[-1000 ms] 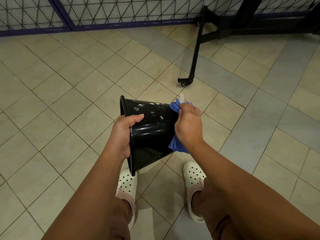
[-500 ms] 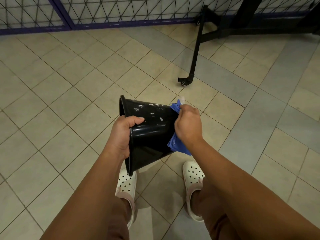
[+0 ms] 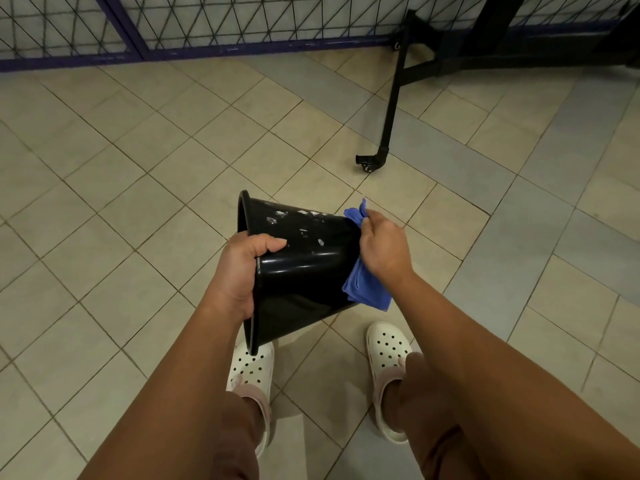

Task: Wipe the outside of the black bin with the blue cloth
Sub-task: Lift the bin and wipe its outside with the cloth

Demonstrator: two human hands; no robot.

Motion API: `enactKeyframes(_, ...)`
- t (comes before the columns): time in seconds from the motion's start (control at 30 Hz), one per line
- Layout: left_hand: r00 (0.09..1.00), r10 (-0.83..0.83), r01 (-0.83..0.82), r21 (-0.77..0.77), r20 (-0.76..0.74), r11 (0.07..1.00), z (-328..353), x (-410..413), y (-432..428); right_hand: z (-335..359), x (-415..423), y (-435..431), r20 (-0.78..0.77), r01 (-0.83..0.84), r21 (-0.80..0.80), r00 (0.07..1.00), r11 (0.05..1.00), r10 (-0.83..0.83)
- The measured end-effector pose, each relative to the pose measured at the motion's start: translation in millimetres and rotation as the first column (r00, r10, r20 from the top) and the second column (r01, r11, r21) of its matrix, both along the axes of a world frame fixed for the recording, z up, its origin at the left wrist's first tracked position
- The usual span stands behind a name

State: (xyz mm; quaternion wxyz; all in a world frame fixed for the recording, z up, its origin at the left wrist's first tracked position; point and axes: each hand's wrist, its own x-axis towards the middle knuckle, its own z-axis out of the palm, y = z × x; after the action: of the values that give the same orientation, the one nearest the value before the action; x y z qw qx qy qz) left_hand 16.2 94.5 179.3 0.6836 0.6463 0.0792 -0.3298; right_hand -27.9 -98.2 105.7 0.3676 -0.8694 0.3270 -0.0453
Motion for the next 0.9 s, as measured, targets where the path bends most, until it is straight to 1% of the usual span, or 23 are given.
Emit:
enactKeyframes(0.03,1.0,0.023,-0.023,0.002,-0.017,1.0,-1.2,0.5,0.2,-1.2,-2.1,5.4,0.034,0.06,0.001,0.998,0.998,-0.06)
enactKeyframes(0.07,0.998,0.045,-0.045,0.0,-0.042,0.999,-2.0,1.5,0.6,-1.9,-4.6,12.8,0.075,0.09,-0.035,0.993,0.995,-0.087)
enactKeyframes(0.1,0.995,0.063,-0.063,-0.003,-0.073,0.998,-2.5,3.0,1.0,-3.0,-7.3,21.8,0.11,0.081,-0.09,0.991,0.993,-0.071)
enactKeyframes(0.17,0.991,0.069,-0.071,-0.007,-0.116,0.997,-1.7,5.7,1.8,-3.5,-12.2,36.0,0.165,-0.007,-0.17,0.986,0.985,0.036)
enactKeyframes(0.23,0.992,0.044,-0.046,-0.014,-0.119,0.999,-0.2,8.1,2.9,1.8,-11.0,33.9,0.206,-0.116,-0.179,0.967,0.977,0.153)
enactKeyframes(0.3,0.993,0.031,-0.034,-0.029,-0.111,0.999,1.2,9.2,3.8,6.0,-4.8,21.6,0.203,-0.205,-0.19,0.949,0.96,0.243)
enactKeyframes(0.33,0.995,0.029,-0.033,-0.033,-0.098,0.999,1.1,8.9,3.8,6.1,-1.8,14.0,0.187,-0.226,-0.191,0.947,0.955,0.261)
enactKeyframes(0.4,0.997,0.029,-0.031,-0.03,-0.066,0.999,-0.3,7.5,3.3,2.3,2.4,2.9,0.149,-0.177,-0.108,0.97,0.978,0.192)
enactKeyframes(0.47,0.997,0.044,-0.045,-0.017,-0.059,0.999,-1.5,5.0,2.1,-4.1,2.6,5.6,0.124,-0.043,0.007,0.991,0.999,0.042)
enactKeyframes(0.53,0.994,0.068,-0.07,-0.013,-0.088,0.997,-2.9,3.1,0.4,-9.4,0.4,16.4,0.131,0.08,0.037,0.988,0.996,-0.084)
enactKeyframes(0.6,0.987,0.111,-0.114,-0.014,-0.115,0.993,-2.5,4.8,0.6,-8.8,-5.0,29.9,0.194,0.126,0.031,0.972,0.992,-0.13)
enactKeyframes(0.63,0.982,0.14,-0.143,-0.018,-0.125,0.99,-1.7,6.6,1.4,-7.6,-8.9,36.5,0.233,0.096,0.042,0.967,0.995,-0.103)
enactKeyframes(0.73,0.967,0.196,-0.202,-0.024,-0.163,0.979,-0.7,12.5,4.7,-6.3,-23.7,50.0,0.328,-0.128,0.067,0.94,0.99,0.099)
enactKeyframes(0.83,0.958,0.194,-0.204,-0.027,-0.209,0.979,-0.1,13.0,5.7,-6.3,-27.6,45.2,0.386,-0.328,-0.077,0.861,0.941,0.332)
enactKeyframes(0.9,0.95,0.208,-0.224,-0.041,-0.231,0.974,1.8,14.1,6.1,-0.9,-19.2,35.6,0.359,-0.418,-0.179,0.815,0.891,0.454)
